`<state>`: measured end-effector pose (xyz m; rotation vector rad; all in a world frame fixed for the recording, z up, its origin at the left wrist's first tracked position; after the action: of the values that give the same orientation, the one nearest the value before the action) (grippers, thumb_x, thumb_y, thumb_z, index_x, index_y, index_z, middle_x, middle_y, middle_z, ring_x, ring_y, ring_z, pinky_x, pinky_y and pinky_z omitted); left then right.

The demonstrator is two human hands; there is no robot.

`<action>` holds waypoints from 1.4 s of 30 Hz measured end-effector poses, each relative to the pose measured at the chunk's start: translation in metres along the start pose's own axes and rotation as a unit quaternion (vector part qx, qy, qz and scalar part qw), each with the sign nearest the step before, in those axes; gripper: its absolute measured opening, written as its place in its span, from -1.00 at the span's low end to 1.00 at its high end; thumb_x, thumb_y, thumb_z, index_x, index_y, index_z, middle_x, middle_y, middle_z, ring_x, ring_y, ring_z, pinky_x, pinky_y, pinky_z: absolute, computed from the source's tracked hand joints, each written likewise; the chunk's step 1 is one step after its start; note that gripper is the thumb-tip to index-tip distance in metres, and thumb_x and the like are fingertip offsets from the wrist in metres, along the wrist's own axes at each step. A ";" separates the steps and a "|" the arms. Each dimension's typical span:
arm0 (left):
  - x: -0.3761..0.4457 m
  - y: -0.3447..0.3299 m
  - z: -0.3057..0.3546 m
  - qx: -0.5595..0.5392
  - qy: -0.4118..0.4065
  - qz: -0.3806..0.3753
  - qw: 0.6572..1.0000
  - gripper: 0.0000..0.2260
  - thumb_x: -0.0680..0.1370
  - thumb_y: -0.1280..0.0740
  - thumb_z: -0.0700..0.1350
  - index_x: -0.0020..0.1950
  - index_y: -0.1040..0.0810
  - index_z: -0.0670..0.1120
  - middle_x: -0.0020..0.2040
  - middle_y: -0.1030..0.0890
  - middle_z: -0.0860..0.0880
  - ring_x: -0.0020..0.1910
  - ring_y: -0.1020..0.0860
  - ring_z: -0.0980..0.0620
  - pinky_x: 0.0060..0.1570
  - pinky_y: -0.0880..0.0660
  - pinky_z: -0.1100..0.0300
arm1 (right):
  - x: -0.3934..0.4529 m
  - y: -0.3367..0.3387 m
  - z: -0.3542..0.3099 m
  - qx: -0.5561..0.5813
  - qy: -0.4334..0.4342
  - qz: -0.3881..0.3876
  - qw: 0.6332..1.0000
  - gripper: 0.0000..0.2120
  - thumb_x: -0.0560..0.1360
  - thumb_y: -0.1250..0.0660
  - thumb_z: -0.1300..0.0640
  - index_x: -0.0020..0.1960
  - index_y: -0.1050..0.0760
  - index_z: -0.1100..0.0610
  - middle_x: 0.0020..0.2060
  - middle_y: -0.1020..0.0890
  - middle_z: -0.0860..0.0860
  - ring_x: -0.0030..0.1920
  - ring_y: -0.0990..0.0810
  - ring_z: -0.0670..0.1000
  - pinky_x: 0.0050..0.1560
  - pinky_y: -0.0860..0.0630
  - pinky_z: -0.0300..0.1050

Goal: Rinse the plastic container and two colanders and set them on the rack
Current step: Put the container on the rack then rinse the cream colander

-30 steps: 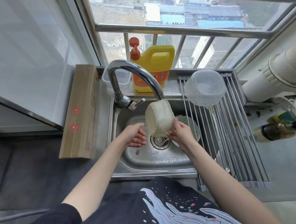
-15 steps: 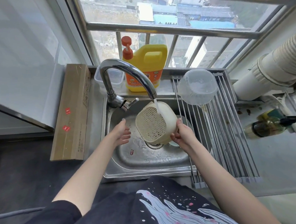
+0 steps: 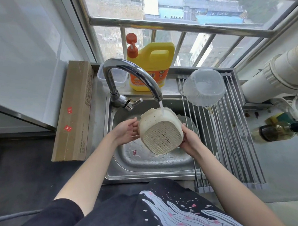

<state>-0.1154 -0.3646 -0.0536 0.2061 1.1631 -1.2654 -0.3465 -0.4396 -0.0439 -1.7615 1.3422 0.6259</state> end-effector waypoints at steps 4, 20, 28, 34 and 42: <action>-0.003 -0.003 0.008 0.012 -0.024 -0.020 0.999 -0.74 0.63 -0.16 -0.02 -0.11 -0.59 -0.07 -0.32 -0.65 0.02 -0.36 -0.57 0.11 -0.14 -0.43 0.20 | 0.015 0.003 0.010 0.057 -0.051 -0.020 0.997 -0.63 0.67 -0.04 0.00 0.04 -0.55 0.19 -0.05 -0.62 0.15 0.01 -0.57 0.11 -0.04 -0.53 0.05; -0.011 -0.032 0.036 0.024 -0.078 -0.041 0.996 -0.79 0.63 -0.17 -0.07 -0.04 -0.57 -0.10 -0.40 -0.62 0.06 -0.43 -0.55 0.17 -0.30 -0.41 0.28 | 0.018 -0.010 0.013 0.114 -0.144 -0.023 0.983 -0.88 0.48 -0.33 0.23 0.01 -0.57 0.18 -0.01 -0.65 0.11 0.06 -0.61 0.12 0.03 -0.61 0.02; -0.023 -0.024 0.033 0.033 -0.139 -0.038 0.989 -0.77 0.65 -0.11 -0.14 -0.04 -0.55 -0.10 -0.37 -0.63 0.10 -0.39 -0.55 0.20 -0.23 -0.44 0.29 | 0.017 -0.021 -0.003 -0.026 -0.081 0.038 0.996 -0.90 0.56 -0.25 0.05 -0.04 -0.48 0.08 -0.19 -0.53 0.02 -0.20 -0.53 0.00 -0.34 -0.53 -0.17; -0.023 -0.024 0.023 0.029 -0.182 -0.026 0.982 -0.73 0.64 -0.13 -0.18 0.04 -0.64 -0.09 -0.27 -0.66 0.05 -0.33 -0.52 0.14 -0.26 -0.41 0.26 | 0.020 -0.010 0.001 -0.079 -0.077 0.061 0.992 -0.55 0.66 0.06 -0.09 0.39 -0.38 0.07 0.27 -0.49 0.10 0.25 -0.48 0.19 0.12 -0.43 0.04; -0.022 -0.048 0.036 -0.069 -0.175 0.029 0.982 -0.85 0.62 -0.21 -0.14 0.02 -0.57 -0.10 -0.30 -0.67 0.03 -0.33 -0.61 0.11 -0.30 -0.54 0.23 | 0.013 -0.002 0.007 -0.038 -0.046 0.067 0.996 -0.58 0.68 0.05 -0.03 0.36 -0.40 0.13 0.31 -0.50 0.14 0.16 -0.51 0.14 0.16 -0.44 0.00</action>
<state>-0.1312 -0.3936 0.0014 -0.0832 0.9282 -1.1118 -0.3395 -0.4410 -0.0574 -1.6919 1.3965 0.8317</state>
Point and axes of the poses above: each hand's wrist, its own x-axis towards the middle knuckle, its own y-axis out of the back of the hand, z = x × y, the point moved 2 cm from there along x, towards the middle knuckle
